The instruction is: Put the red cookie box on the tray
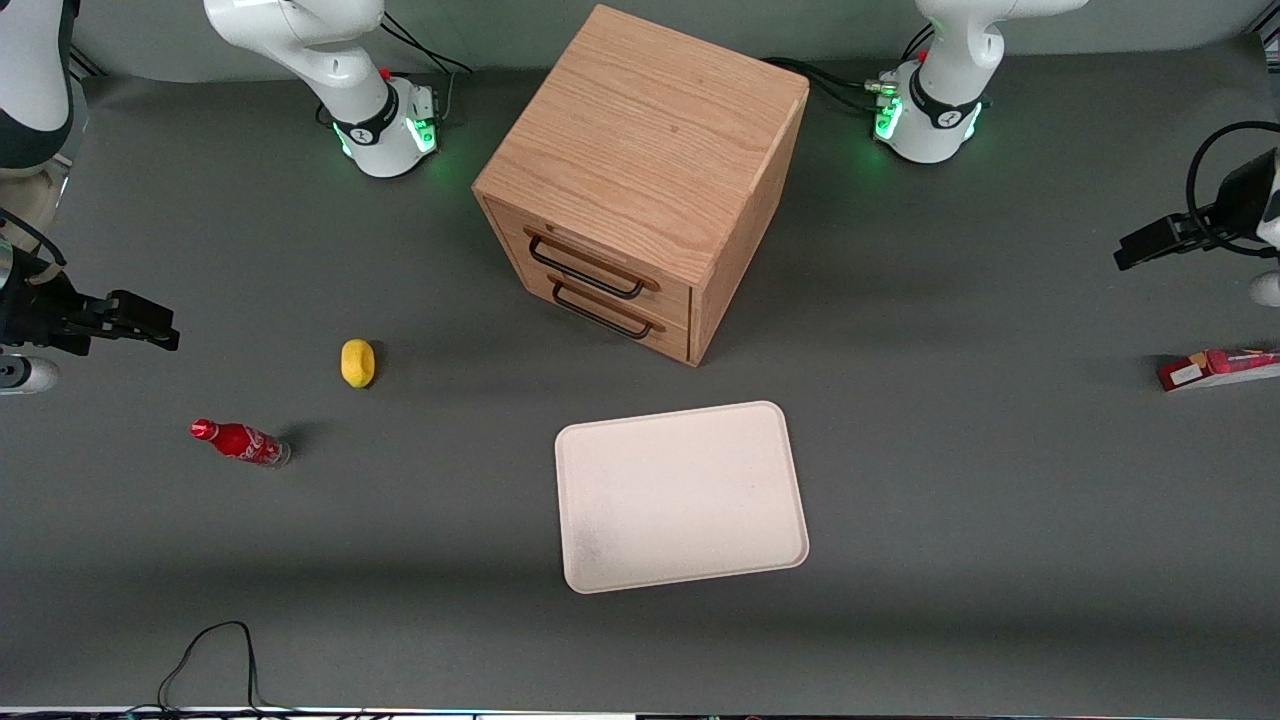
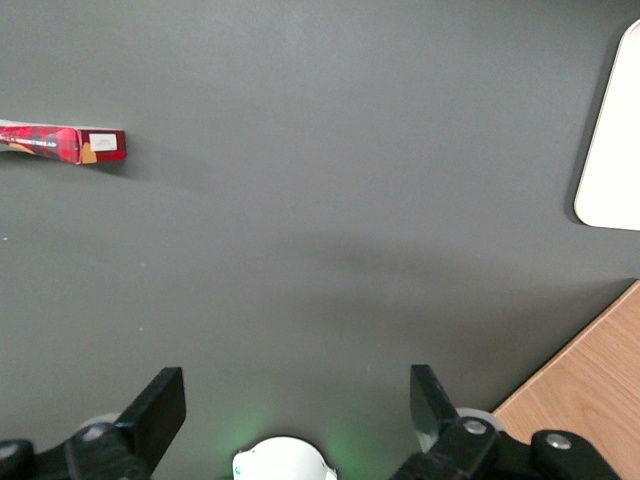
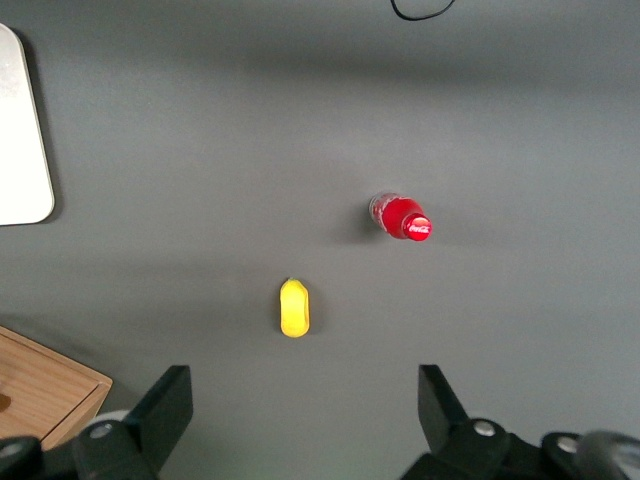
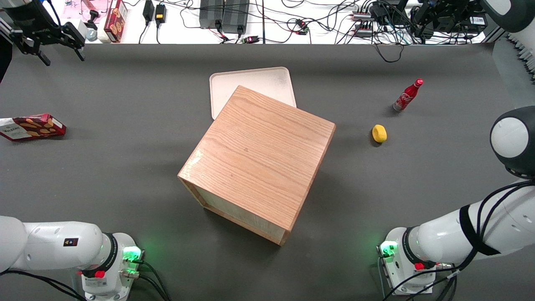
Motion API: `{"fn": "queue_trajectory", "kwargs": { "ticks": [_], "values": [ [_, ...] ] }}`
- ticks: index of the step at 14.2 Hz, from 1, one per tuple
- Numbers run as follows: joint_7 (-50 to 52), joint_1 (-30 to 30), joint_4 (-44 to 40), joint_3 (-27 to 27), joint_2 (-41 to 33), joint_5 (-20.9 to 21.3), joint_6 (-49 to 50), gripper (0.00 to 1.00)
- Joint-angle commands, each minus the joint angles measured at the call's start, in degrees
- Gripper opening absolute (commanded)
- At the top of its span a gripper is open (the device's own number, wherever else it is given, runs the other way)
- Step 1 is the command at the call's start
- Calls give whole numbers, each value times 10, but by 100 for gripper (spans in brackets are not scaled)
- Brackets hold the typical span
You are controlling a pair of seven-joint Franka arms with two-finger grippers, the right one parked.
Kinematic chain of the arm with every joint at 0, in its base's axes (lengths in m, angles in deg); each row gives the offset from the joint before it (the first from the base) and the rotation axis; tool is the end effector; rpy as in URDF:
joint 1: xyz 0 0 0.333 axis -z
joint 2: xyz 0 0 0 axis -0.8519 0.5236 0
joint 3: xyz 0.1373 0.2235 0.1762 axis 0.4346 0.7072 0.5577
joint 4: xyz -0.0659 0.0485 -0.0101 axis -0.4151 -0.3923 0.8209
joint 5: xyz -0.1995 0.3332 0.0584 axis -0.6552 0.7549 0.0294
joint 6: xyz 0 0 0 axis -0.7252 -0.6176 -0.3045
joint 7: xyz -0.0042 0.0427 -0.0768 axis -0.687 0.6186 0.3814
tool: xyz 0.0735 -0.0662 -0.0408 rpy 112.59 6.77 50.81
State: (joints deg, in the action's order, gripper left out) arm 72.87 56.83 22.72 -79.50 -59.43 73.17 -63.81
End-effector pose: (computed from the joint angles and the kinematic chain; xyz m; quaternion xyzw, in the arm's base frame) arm 0.5232 0.0338 0.5902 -0.9909 -0.1128 0.0727 0.0047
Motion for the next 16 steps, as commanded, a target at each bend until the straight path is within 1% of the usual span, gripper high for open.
{"fn": "queue_trajectory", "kwargs": {
  "ticks": [1, 8, 11, 14, 16],
  "values": [
    [-19, -2, -37, 1, 24, -12, 26, 100],
    [-17, -11, -36, 2, 32, -12, 29, 100],
    [17, -7, -61, -2, 36, 0, 31, 100],
    [30, -6, -66, -6, 46, 3, 58, 100],
    [22, -12, -65, -2, 48, -4, 75, 100]
  ]
}}
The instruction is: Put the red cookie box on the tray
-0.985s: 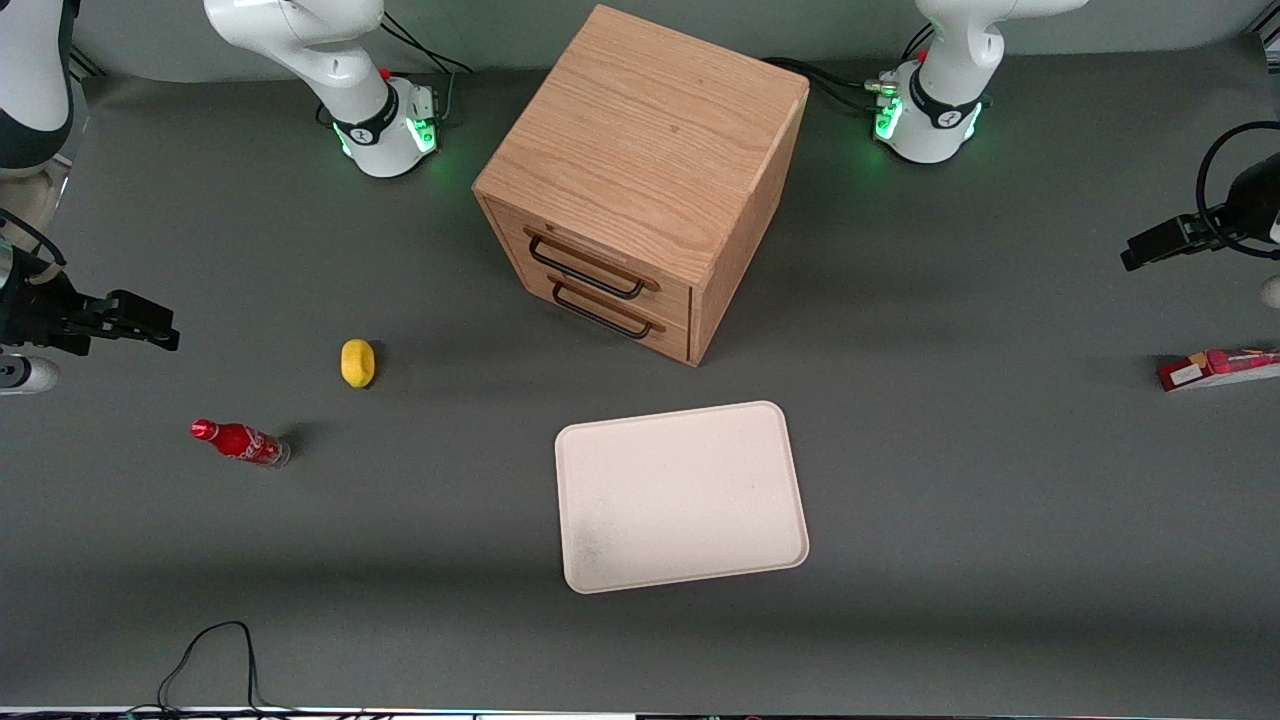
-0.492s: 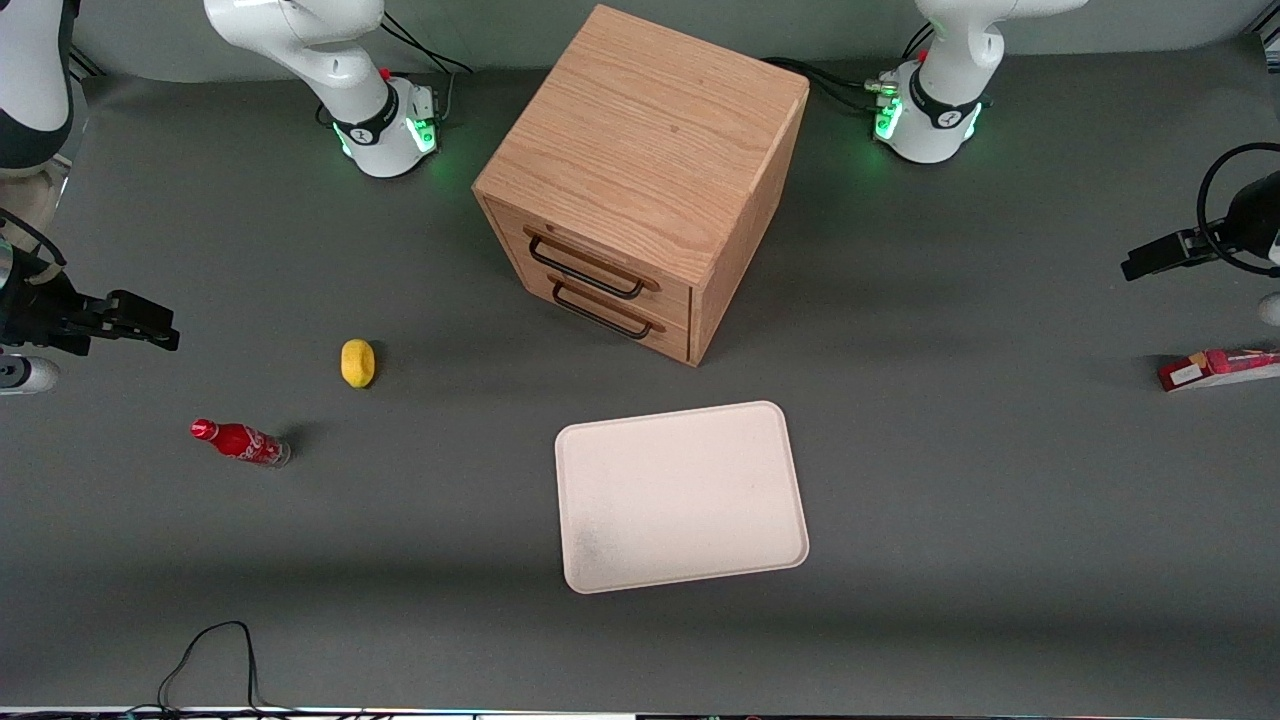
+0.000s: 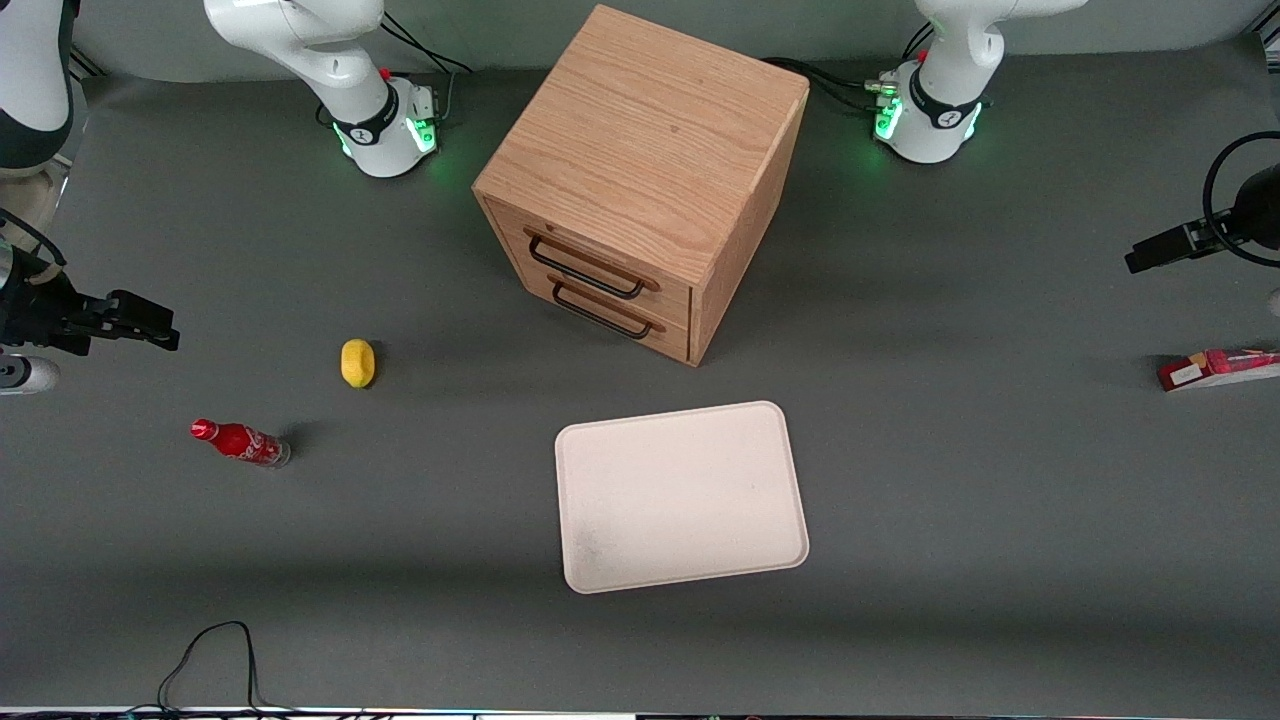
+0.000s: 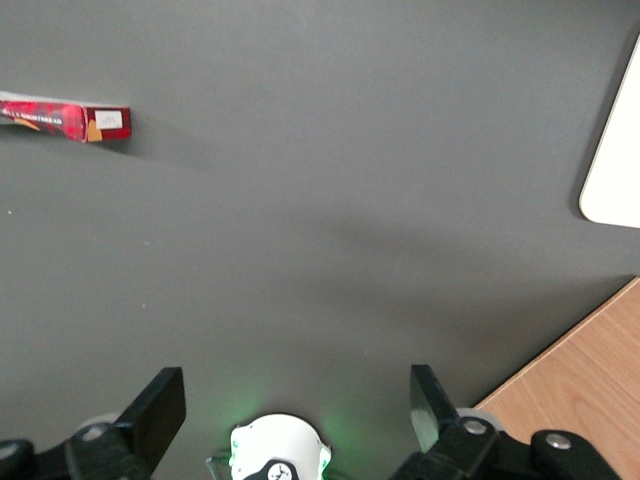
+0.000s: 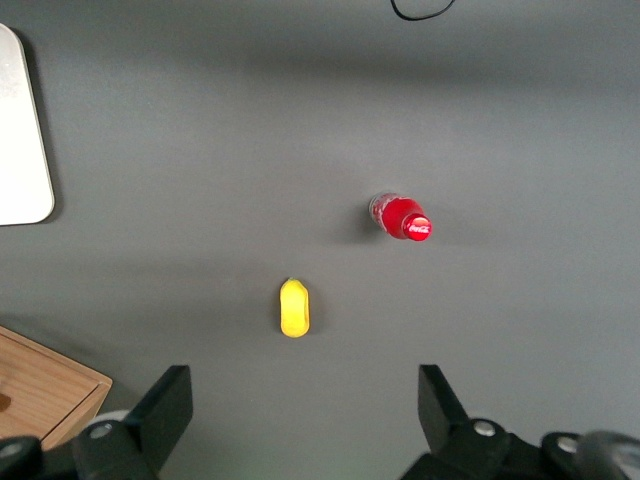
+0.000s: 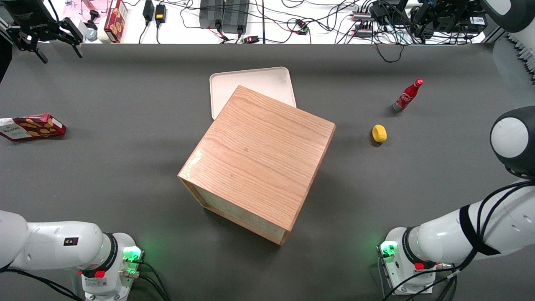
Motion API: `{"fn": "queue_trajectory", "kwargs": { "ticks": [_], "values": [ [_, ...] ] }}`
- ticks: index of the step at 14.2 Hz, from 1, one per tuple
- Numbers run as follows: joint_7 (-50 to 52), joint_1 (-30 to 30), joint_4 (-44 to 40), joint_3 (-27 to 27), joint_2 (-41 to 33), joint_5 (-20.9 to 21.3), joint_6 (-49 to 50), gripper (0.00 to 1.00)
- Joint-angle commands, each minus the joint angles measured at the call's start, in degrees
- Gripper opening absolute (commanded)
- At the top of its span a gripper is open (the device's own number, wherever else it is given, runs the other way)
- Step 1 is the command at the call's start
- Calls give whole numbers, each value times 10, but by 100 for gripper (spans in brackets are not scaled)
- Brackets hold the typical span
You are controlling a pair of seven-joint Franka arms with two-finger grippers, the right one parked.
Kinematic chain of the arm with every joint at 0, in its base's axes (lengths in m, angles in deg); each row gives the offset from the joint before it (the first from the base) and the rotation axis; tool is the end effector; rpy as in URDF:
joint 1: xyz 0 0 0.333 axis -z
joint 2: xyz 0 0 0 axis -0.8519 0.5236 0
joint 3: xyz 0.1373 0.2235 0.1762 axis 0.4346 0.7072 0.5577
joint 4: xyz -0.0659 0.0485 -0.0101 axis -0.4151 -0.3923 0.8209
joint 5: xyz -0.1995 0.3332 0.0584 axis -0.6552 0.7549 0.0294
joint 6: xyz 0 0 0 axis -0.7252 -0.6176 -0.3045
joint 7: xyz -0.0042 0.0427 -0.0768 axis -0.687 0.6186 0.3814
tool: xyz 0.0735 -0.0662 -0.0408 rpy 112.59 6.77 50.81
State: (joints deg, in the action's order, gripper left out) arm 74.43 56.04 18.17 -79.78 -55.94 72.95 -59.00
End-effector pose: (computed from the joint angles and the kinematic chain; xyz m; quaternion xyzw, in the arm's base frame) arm 0.5333 0.0382 0.5885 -0.9858 -0.1304 0.1052 0.0064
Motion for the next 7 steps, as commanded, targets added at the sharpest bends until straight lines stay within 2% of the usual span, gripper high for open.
{"fn": "queue_trajectory", "kwargs": {
  "ticks": [1, 7],
  "values": [
    [7, -3, -21, 1, 13, -4, 26, 100],
    [-22, -17, -22, 3, 12, -4, 31, 100]
  ]
}}
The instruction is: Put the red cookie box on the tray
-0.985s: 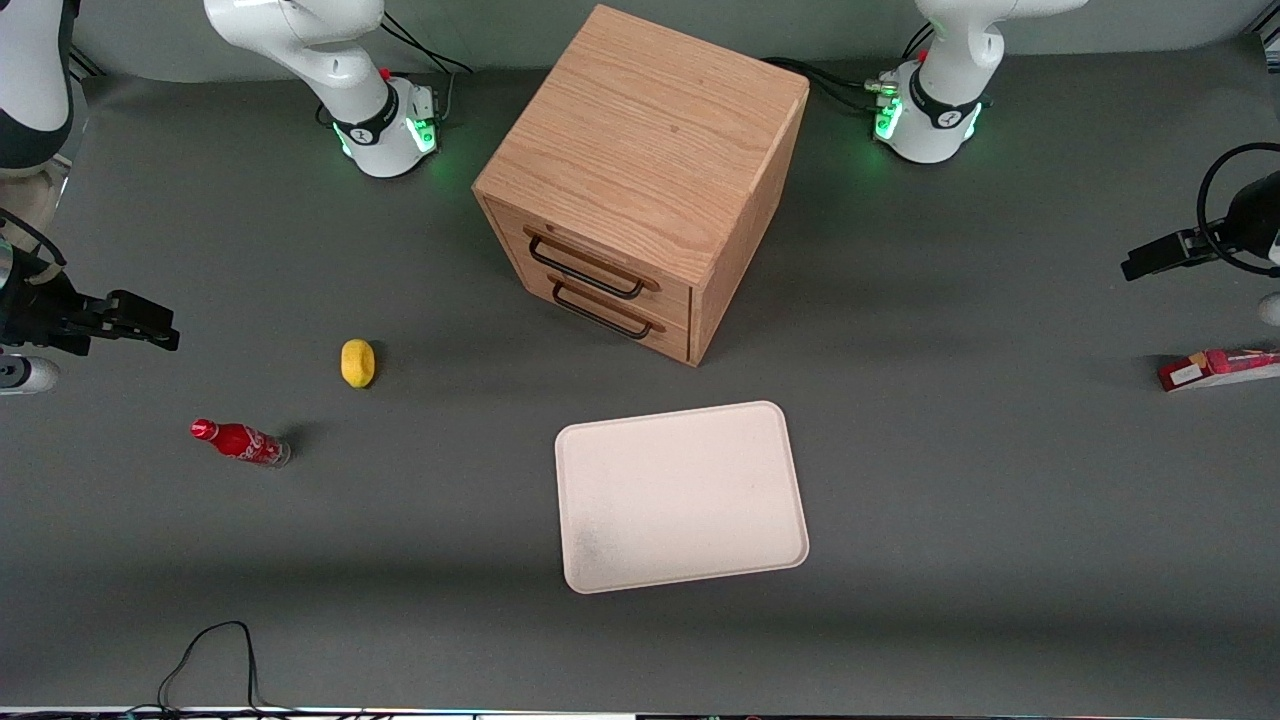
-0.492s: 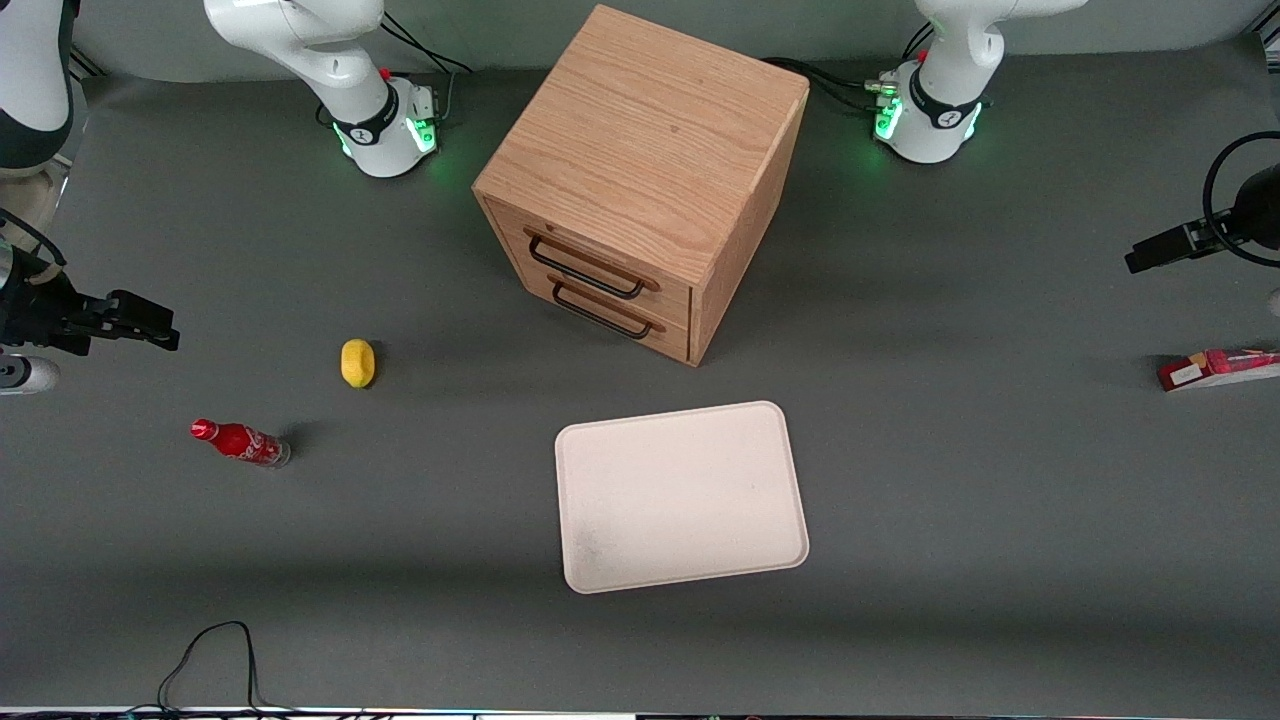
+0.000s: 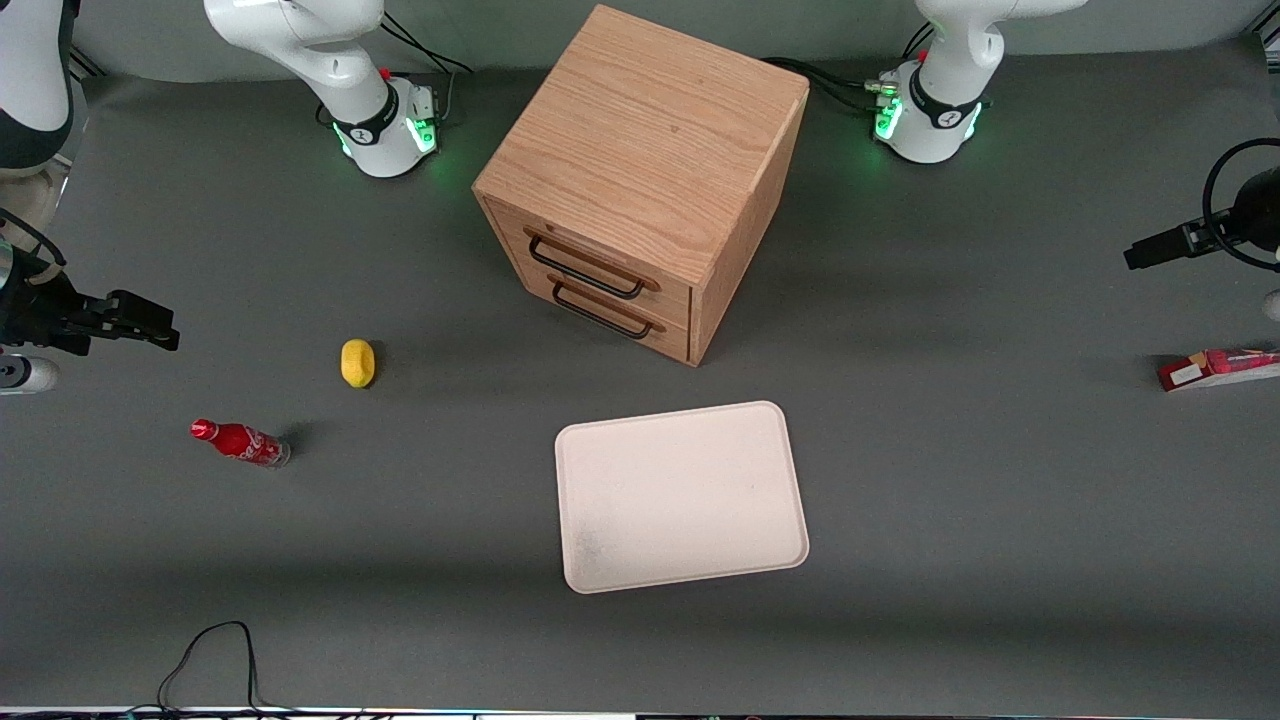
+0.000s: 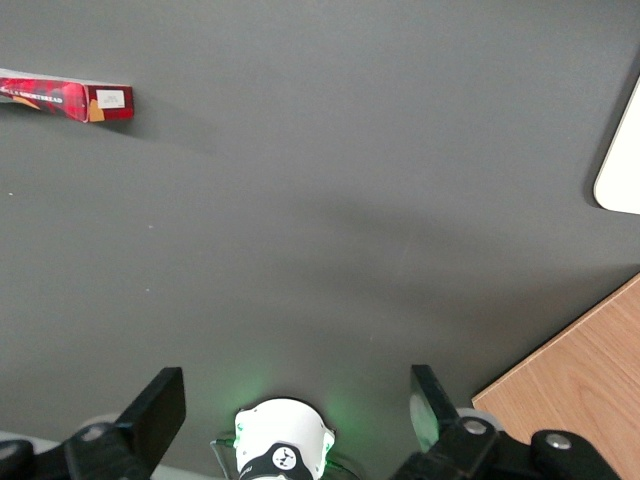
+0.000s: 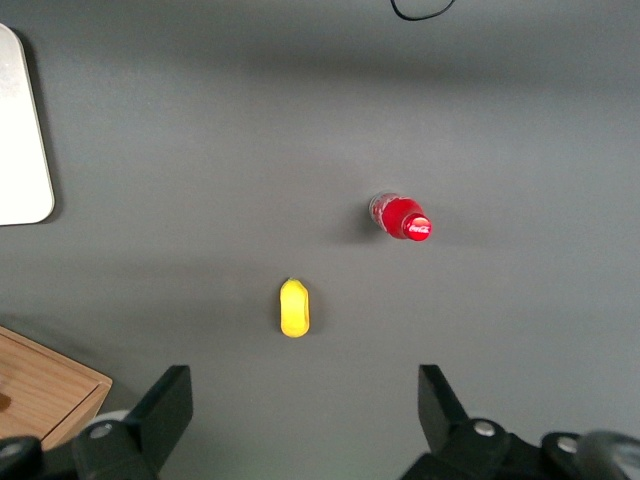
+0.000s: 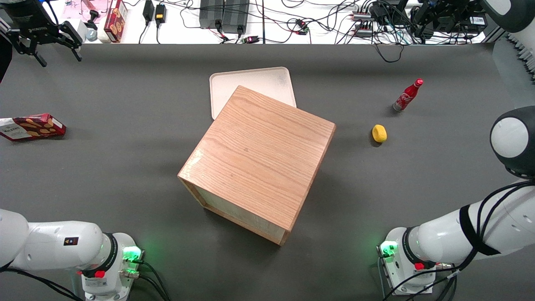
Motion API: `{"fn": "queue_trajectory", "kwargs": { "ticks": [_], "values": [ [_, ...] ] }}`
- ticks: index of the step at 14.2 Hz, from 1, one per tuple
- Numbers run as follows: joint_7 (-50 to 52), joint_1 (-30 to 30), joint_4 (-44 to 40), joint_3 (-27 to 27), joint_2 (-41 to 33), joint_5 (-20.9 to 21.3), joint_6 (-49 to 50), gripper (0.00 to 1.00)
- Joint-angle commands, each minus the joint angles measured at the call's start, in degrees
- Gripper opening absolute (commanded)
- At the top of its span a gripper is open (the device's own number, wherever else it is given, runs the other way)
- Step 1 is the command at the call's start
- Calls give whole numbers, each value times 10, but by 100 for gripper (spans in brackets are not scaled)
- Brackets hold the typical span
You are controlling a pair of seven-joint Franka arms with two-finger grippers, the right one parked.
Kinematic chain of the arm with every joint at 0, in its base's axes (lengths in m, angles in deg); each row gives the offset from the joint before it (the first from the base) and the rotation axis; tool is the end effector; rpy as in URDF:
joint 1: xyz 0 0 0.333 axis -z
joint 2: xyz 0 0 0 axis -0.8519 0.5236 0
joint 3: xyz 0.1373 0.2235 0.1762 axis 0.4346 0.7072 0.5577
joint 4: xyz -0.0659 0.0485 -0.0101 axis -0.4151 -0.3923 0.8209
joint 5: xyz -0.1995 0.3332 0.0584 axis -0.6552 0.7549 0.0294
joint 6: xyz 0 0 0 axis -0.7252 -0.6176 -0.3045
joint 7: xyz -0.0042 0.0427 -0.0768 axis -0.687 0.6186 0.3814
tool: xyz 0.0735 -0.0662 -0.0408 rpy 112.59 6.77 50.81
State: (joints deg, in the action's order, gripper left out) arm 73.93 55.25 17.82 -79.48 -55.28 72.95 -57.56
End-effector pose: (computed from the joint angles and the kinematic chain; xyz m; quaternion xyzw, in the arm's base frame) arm 0.5326 0.0483 0.5835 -0.9834 -0.1353 0.1204 0.0059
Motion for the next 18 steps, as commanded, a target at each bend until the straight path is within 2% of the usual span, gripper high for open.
{"fn": "queue_trajectory", "kwargs": {
  "ticks": [1, 5, 10, 12, 14, 18],
  "values": [
    [-23, -17, -19, 1, 6, -4, 15, 100],
    [-91, -59, -21, 1, 6, -4, 18, 100],
    [-334, -191, -47, 1, 24, 24, 14, 100],
    [-447, -250, -100, 1, 65, 39, 19, 100],
    [-586, -301, -152, 1, 108, 81, 14, 100],
    [-810, -378, -266, 1, 194, 89, -11, 100]
  ]
}}
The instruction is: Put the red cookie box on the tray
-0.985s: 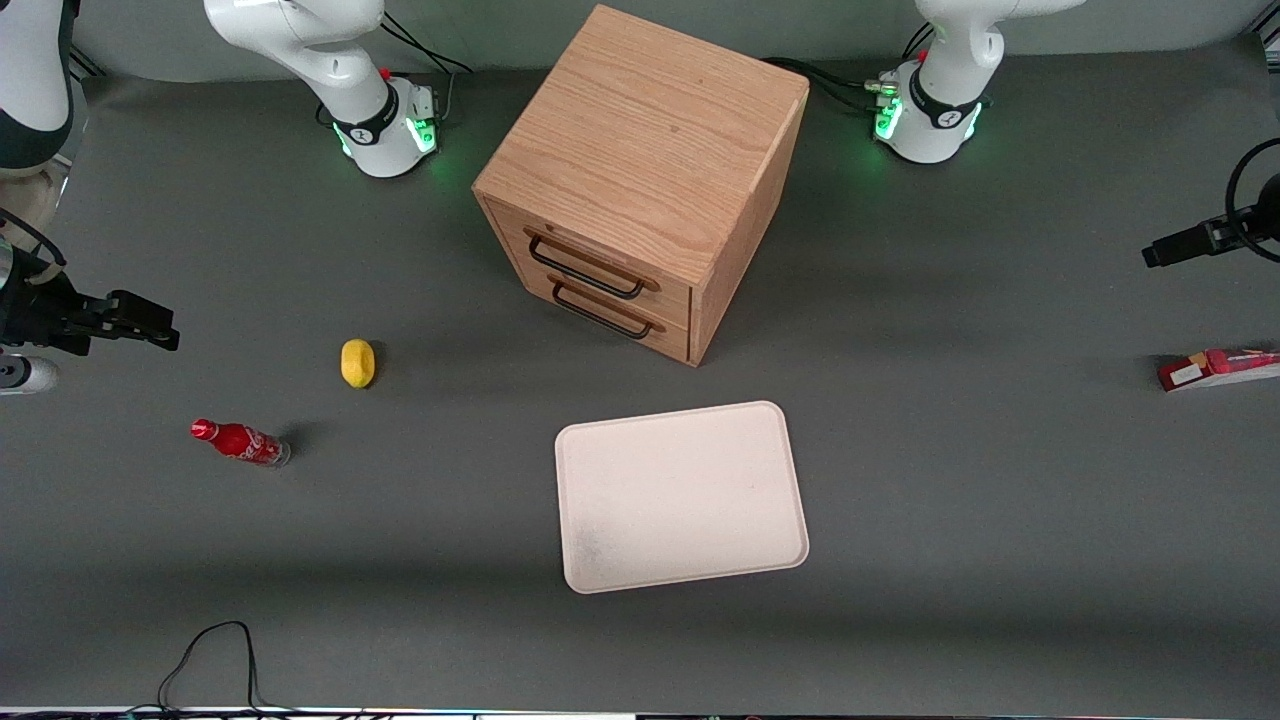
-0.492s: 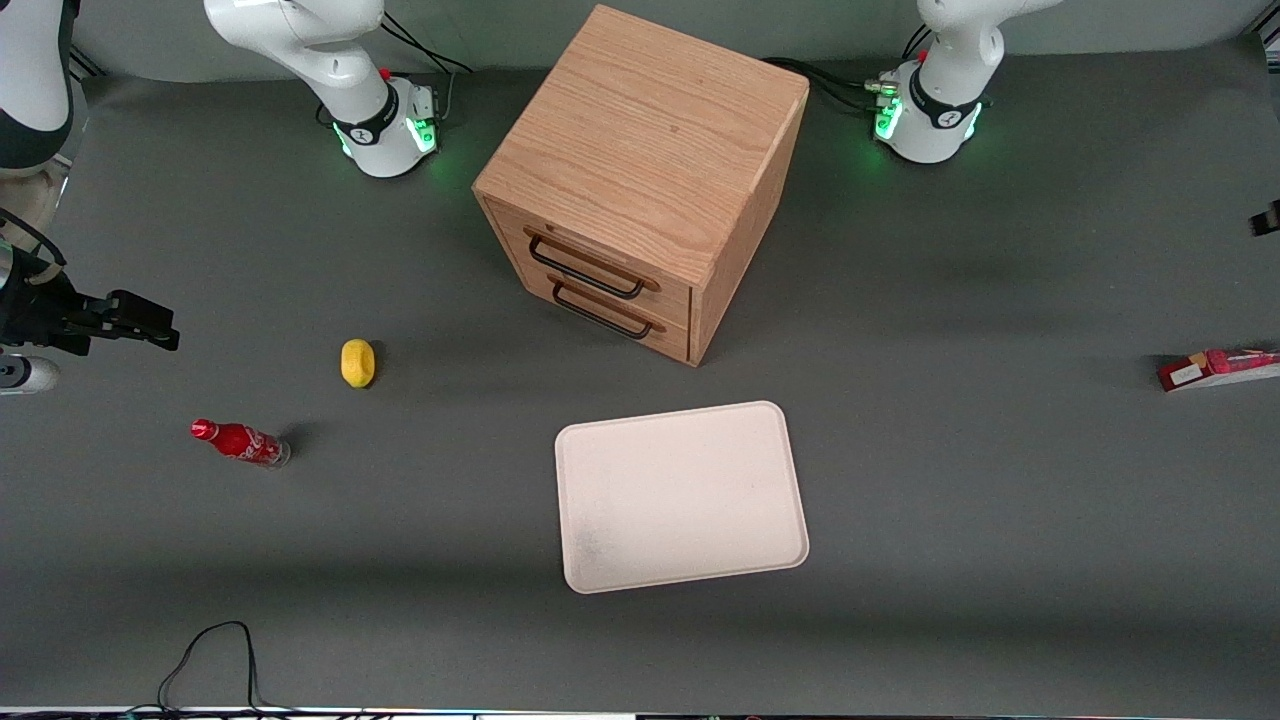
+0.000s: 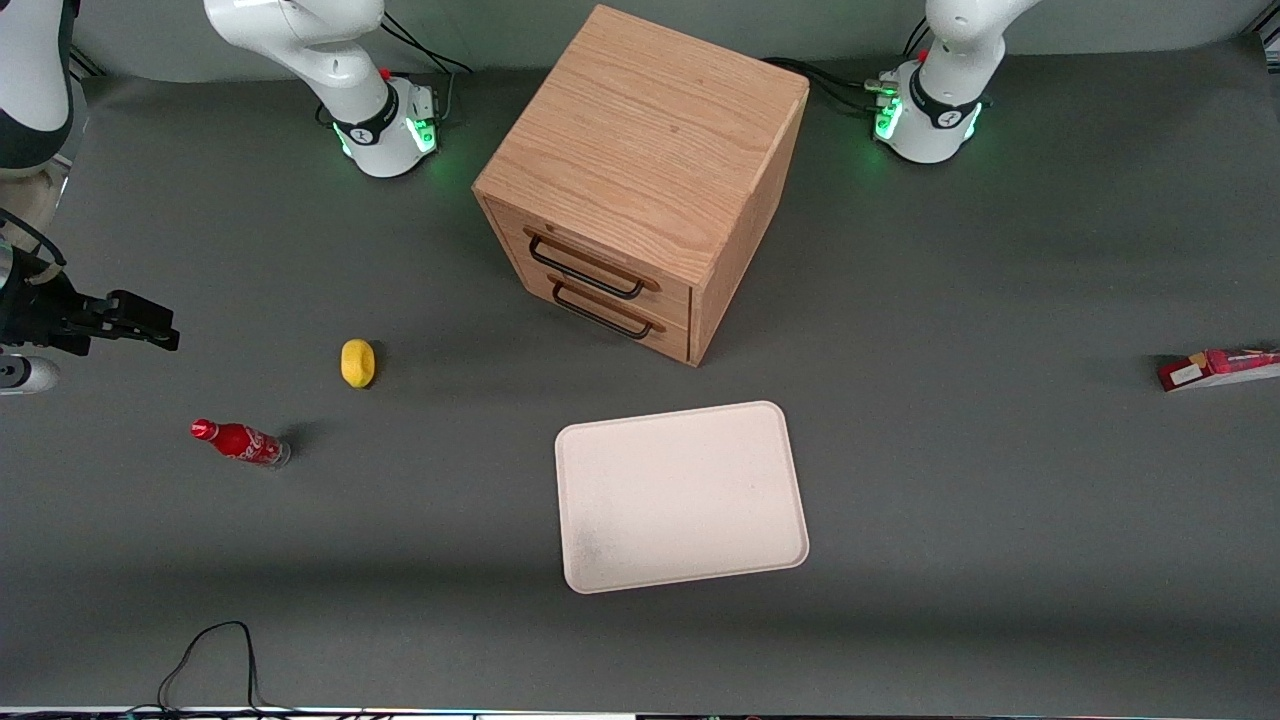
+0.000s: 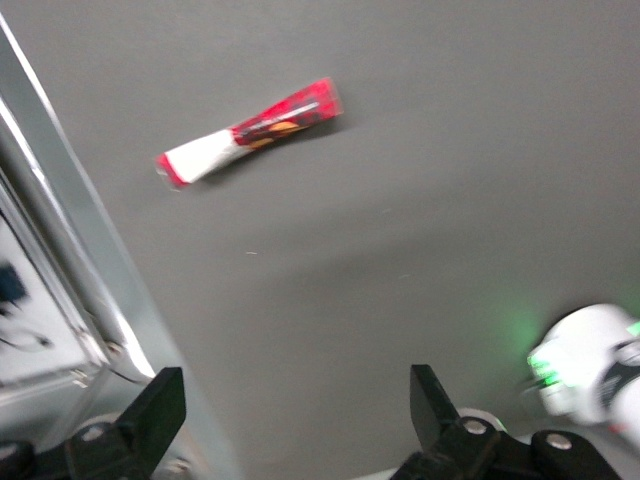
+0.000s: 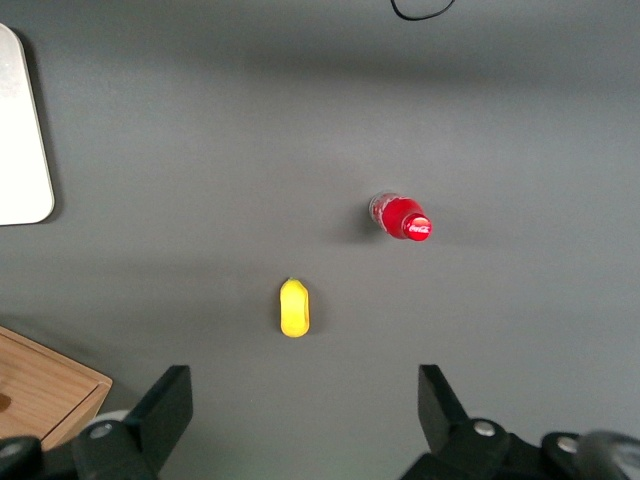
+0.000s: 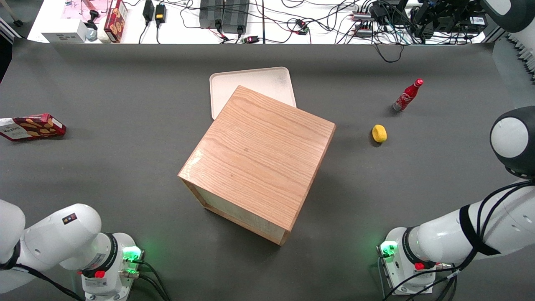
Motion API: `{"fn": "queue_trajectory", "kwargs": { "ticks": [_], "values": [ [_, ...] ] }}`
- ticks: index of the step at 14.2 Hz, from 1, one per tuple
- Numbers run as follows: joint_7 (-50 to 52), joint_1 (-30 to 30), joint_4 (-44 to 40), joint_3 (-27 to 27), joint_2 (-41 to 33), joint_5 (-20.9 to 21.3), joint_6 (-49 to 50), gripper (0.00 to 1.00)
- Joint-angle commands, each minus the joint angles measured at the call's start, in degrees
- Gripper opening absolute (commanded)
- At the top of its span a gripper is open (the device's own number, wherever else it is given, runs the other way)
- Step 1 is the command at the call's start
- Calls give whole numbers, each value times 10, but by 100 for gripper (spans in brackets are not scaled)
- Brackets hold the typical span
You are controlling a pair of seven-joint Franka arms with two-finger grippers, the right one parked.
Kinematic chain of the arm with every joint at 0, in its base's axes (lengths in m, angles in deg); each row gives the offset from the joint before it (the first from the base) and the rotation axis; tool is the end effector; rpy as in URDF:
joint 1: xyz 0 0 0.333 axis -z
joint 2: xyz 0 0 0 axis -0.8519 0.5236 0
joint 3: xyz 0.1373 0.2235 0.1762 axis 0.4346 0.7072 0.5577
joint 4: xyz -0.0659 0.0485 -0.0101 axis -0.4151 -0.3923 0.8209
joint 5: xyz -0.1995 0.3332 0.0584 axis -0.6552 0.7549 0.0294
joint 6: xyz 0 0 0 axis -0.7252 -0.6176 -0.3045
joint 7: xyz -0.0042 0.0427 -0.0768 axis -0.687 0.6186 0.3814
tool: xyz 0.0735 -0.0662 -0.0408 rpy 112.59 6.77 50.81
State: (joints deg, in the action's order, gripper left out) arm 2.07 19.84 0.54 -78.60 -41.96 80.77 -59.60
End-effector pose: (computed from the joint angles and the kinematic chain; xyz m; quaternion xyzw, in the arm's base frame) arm 0.4509 0.4148 0.5900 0.9808 -0.1669 -0.1004 0.0069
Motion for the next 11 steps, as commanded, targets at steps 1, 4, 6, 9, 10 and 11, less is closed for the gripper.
{"fn": "queue_trajectory", "kwargs": {
  "ticks": [1, 4, 6, 9, 10, 11],
  "values": [
    [-118, -30, -111, -8, 75, 11, 8, 100],
    [-135, -31, -114, -9, 80, 11, 5, 100],
    [-197, -25, -110, -9, 82, 11, -2, 100],
    [-358, -10, -54, -14, 80, 18, -87, 100],
    [-397, -7, -25, -15, 77, 15, -122, 100],
    [-430, -5, -1, -17, 76, 12, -150, 100]
  ]
}}
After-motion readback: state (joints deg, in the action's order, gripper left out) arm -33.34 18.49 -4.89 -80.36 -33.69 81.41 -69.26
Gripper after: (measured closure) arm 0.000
